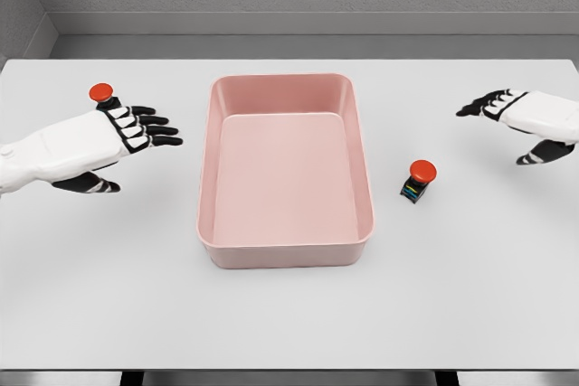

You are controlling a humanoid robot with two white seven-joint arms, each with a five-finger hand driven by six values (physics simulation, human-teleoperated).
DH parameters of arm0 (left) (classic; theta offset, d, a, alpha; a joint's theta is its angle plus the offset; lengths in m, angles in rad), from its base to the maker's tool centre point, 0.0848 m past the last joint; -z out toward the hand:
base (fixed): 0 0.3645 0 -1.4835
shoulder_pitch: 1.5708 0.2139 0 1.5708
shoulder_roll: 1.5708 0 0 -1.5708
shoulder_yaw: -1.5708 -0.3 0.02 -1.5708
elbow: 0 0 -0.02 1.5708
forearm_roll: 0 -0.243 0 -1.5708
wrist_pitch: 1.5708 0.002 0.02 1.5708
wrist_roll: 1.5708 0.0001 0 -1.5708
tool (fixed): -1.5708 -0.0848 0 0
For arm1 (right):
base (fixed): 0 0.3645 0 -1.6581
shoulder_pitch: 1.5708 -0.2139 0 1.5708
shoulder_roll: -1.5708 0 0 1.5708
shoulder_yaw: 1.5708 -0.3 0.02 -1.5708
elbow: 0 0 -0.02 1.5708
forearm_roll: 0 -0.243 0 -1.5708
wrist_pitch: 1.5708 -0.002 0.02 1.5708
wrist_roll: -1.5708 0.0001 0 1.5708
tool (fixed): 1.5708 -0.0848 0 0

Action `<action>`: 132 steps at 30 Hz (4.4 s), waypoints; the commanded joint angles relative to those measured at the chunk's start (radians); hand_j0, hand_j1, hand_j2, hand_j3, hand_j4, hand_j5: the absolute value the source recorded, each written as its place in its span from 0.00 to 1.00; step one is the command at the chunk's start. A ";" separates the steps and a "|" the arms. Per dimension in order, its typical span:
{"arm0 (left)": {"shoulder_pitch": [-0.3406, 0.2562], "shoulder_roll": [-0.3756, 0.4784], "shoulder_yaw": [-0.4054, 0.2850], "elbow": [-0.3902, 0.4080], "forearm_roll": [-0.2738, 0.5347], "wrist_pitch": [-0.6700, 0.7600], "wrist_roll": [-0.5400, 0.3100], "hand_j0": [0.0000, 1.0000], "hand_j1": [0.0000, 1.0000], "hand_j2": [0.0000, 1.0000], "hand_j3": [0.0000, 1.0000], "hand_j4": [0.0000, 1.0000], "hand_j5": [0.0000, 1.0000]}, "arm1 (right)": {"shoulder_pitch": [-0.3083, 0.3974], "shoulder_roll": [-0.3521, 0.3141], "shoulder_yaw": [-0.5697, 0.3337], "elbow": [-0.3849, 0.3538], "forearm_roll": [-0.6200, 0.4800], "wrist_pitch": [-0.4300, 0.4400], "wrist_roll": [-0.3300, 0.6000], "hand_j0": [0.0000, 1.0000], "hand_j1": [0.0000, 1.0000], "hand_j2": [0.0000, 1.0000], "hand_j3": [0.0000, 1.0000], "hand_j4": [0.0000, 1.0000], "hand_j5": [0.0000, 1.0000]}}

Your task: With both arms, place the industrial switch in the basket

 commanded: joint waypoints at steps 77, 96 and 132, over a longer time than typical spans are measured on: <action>-0.503 -0.466 -0.355 0.813 -0.128 0.244 -0.315 0.73 0.73 0.73 0.73 0.73 0.73 | 0.081 0.098 0.002 -0.201 0.083 0.001 0.033 0.55 0.55 0.55 0.55 0.55 0.55; -0.497 -0.471 -0.355 0.813 -0.163 0.245 -0.315 0.68 0.68 0.68 0.68 0.68 0.68 | 0.068 0.089 -0.014 -0.201 0.095 0.001 0.032 0.49 0.49 0.49 0.49 0.49 0.49; -0.566 -0.431 -0.347 0.672 -0.073 0.070 -0.340 0.50 0.50 0.50 0.50 0.50 0.50 | 0.006 0.049 -0.100 -0.297 0.058 0.001 0.018 0.49 0.49 0.49 0.49 0.49 0.49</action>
